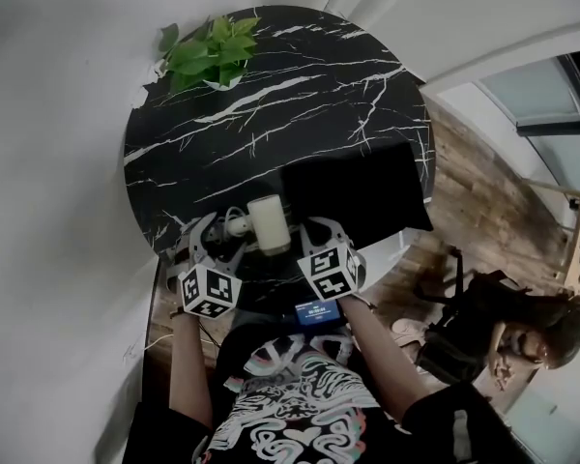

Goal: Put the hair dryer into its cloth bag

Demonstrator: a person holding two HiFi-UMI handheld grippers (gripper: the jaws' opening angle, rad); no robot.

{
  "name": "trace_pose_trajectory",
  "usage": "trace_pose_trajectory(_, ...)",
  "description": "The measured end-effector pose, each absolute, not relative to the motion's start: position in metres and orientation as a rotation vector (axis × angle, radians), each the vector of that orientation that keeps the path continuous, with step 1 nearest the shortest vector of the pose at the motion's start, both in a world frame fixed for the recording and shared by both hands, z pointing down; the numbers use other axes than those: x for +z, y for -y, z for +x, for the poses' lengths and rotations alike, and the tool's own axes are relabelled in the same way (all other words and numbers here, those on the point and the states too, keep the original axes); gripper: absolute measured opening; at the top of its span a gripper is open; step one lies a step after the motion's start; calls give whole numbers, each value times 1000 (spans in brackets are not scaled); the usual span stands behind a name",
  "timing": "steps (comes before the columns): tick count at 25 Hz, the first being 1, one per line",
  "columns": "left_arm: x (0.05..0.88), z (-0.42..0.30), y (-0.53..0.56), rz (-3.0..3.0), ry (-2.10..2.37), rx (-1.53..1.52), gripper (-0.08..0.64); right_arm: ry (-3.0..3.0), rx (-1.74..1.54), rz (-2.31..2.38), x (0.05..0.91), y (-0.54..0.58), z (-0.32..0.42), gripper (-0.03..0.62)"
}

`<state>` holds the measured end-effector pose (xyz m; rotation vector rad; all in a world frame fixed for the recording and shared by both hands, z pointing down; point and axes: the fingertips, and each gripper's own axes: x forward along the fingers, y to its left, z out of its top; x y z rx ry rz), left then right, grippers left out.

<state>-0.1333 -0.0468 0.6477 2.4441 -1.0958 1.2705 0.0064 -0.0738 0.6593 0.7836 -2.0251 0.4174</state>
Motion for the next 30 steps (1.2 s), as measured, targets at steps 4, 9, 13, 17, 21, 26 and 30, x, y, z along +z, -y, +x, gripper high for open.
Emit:
trace_pose_trajectory(4,653,-133,46,2446,1049,1336,322,2061,469,828,644,77,10,28)
trace_pose_trajectory(9,670,-136,50,2448,980,1525,322,2123,528,879,622,82,15,28)
trace_pose_trajectory(13,677,-135,51,2441,847,1566,327,2128,536,921,613,84,23,28)
trace_pose_trajectory(17,682,-135,56,2405,730,1535,348,2140,554,935,610,84,27,28)
trace_pose_trajectory(21,681,-134,57,2442,634,1569,295,2146,561,957,607,87,29,28)
trace_pose_trajectory(26,679,-132,46,2439,596,1560,274,2164,544,983,596,85,31,28)
trace_pose_trajectory(30,672,-130,45,2412,559,1460,271,2177,528,996,592,89,32,28)
